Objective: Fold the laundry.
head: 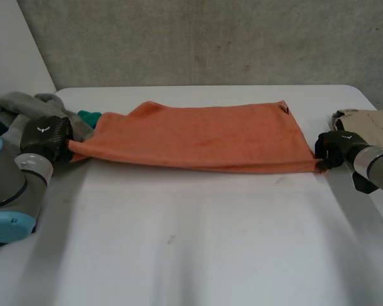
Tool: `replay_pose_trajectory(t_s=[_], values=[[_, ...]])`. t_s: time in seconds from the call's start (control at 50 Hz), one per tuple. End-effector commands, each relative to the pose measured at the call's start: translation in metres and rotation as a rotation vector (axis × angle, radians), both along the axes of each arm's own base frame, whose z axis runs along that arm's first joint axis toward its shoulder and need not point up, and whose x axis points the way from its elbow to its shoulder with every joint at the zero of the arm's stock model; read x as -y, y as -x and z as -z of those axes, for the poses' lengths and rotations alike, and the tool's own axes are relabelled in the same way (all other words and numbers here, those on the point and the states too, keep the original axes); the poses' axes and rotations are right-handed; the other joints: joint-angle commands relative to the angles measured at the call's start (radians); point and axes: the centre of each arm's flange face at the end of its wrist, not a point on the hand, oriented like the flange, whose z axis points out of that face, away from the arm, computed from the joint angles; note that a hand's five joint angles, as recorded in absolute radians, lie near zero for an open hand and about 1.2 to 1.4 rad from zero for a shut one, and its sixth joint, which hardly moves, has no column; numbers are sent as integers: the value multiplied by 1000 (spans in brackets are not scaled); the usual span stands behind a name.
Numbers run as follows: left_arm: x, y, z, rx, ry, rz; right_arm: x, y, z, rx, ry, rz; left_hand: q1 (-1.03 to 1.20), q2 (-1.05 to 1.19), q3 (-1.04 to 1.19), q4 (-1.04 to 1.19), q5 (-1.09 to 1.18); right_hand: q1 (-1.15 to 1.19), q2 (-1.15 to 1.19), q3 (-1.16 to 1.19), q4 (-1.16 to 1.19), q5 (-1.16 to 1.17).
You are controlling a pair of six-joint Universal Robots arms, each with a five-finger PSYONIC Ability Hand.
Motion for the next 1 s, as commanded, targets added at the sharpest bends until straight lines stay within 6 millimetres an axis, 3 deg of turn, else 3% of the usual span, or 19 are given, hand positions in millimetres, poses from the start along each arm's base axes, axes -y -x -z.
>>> replay_pose_trajectory(t_s=[0.02,0.14,0.2,0.26,0.32,0.4,0.44,0.52,0.66,0.78,0.84,1.0], values=[[-16,-2,3,19,-93,5,-8,-1,-10,-78,22,-45,228,194,201,194,231,364,360,368,369,393],[-48,-9,7,80,-270,37,-31,6,-39,-268,68,-120,228,194,201,194,231,364,360,368,369,393],[-69,-14,3,152,-358,80,-55,16,-49,-440,28,-190,228,194,201,194,231,364,360,368,369,393],[-99,-22,-3,251,-471,144,-99,32,-58,-646,-118,-319,228,194,201,194,231,364,360,368,369,393],[-122,-28,-7,300,-571,184,-134,39,-64,-734,-232,-446,228,194,201,194,231,364,360,368,369,393],[-139,-29,-8,330,-641,251,-152,36,-68,-763,-221,-499,228,194,201,194,231,364,360,368,369,393],[-139,-26,-7,329,-628,276,-154,32,-67,-754,-211,-505,228,194,201,194,231,364,360,368,369,393],[-124,-23,-3,337,-557,289,-143,23,-64,-753,-138,-484,228,194,201,194,231,364,360,368,369,393],[-63,-9,-4,335,-345,187,-70,9,-67,-650,130,-225,228,194,201,194,231,364,360,368,369,393],[-17,5,-4,276,-233,99,-29,-9,-66,-547,318,-135,228,194,201,194,231,364,360,368,369,393],[9,14,2,269,-194,44,-5,-25,-58,-510,441,-108,228,194,201,194,231,364,360,368,369,393],[44,36,20,286,-155,6,30,-48,-30,-518,549,-38,228,194,201,194,231,364,360,368,369,393]])
